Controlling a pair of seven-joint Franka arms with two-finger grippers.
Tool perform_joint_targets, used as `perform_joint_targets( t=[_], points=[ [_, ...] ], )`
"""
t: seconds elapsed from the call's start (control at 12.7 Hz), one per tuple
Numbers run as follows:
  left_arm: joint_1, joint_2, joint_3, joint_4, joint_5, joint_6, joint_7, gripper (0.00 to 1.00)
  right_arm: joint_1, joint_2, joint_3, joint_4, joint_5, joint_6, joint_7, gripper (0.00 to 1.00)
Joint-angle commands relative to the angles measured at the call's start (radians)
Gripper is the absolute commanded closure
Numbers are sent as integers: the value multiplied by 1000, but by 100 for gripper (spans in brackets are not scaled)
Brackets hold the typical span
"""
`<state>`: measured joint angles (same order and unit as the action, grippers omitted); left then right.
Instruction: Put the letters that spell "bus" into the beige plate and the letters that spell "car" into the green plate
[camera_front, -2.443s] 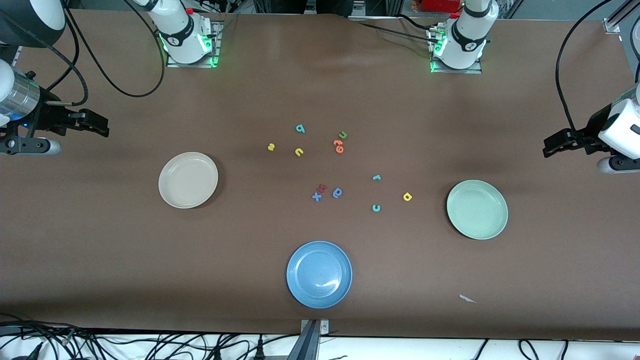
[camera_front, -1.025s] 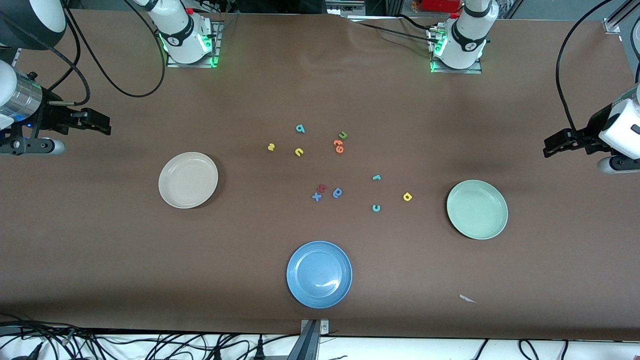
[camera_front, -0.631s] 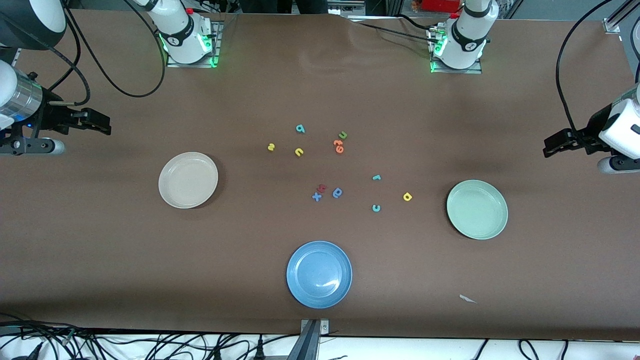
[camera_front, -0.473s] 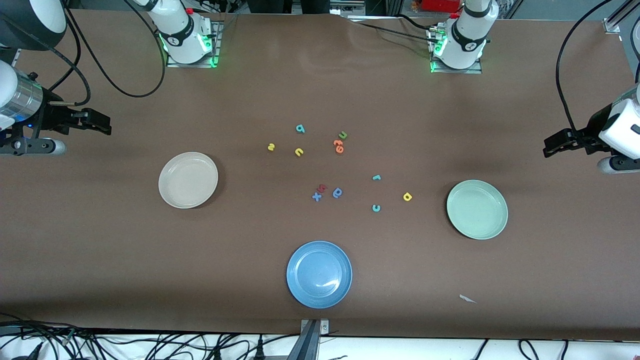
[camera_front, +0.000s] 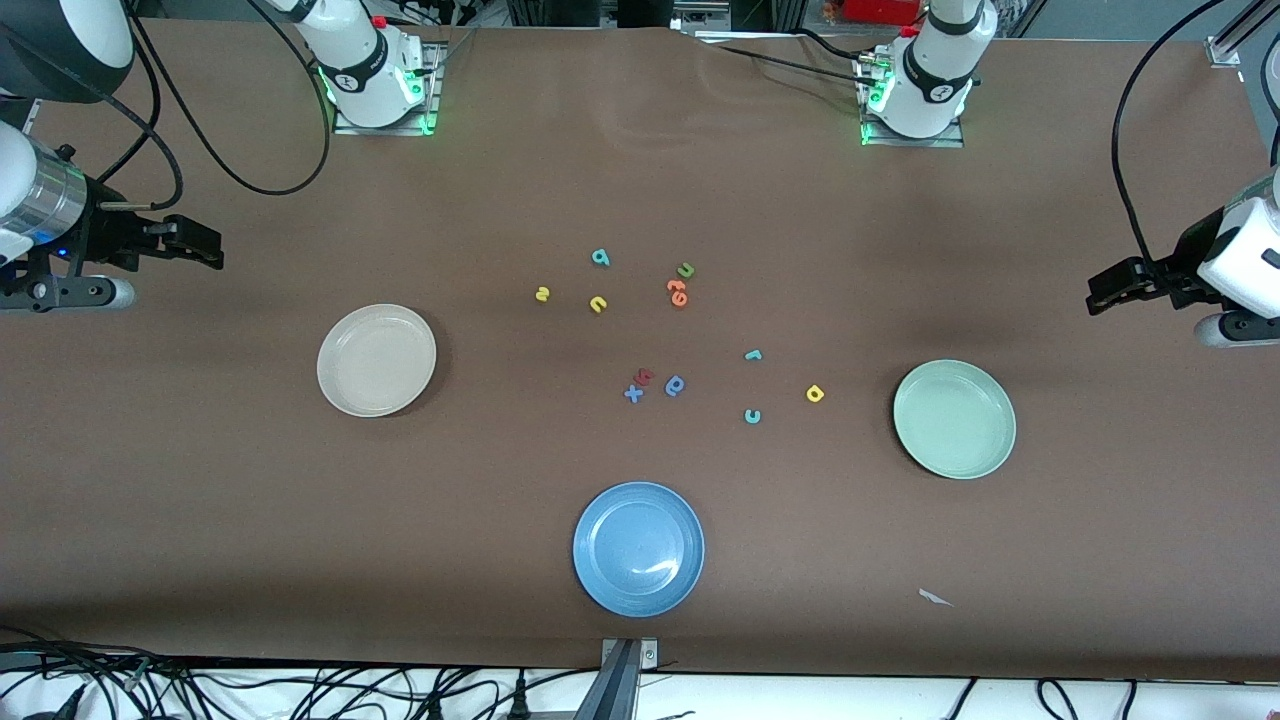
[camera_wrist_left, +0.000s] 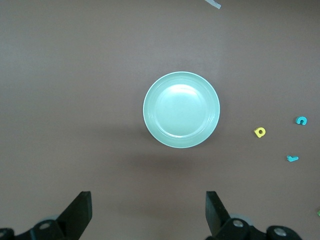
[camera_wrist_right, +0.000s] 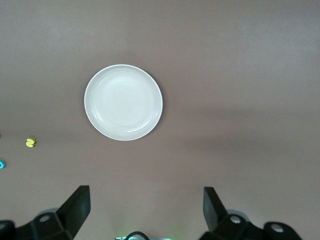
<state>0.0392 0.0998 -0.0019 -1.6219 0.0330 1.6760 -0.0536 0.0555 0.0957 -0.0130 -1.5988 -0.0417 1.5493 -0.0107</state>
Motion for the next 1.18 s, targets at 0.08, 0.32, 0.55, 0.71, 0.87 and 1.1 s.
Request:
perform_joint_targets(
  t=[0.08, 0.32, 0.55, 0.71, 0.87, 1.1],
  points=[
    [4, -2, -3, 11, 13, -16, 15, 0, -3, 2, -1, 11, 17, -15, -18, 0],
    [4, -2, -3, 11, 12, -16, 15, 0, -3, 2, 1, 11, 17, -17, -17, 0],
    [4, -2, -3, 11, 13, -16, 15, 0, -3, 4, 1, 10, 19, -17, -18, 0],
    [4, -2, -3, 11, 13, -16, 15, 0, -3, 2, -1, 10, 29, -17, -17, 0],
    [4, -2, -3, 11, 13, -16, 15, 0, -3, 2, -1, 10, 32, -17, -17, 0],
    [4, -2, -3, 11, 13, -16, 15, 0, -3, 2, 1, 7, 32, -17, -17, 0]
  ],
)
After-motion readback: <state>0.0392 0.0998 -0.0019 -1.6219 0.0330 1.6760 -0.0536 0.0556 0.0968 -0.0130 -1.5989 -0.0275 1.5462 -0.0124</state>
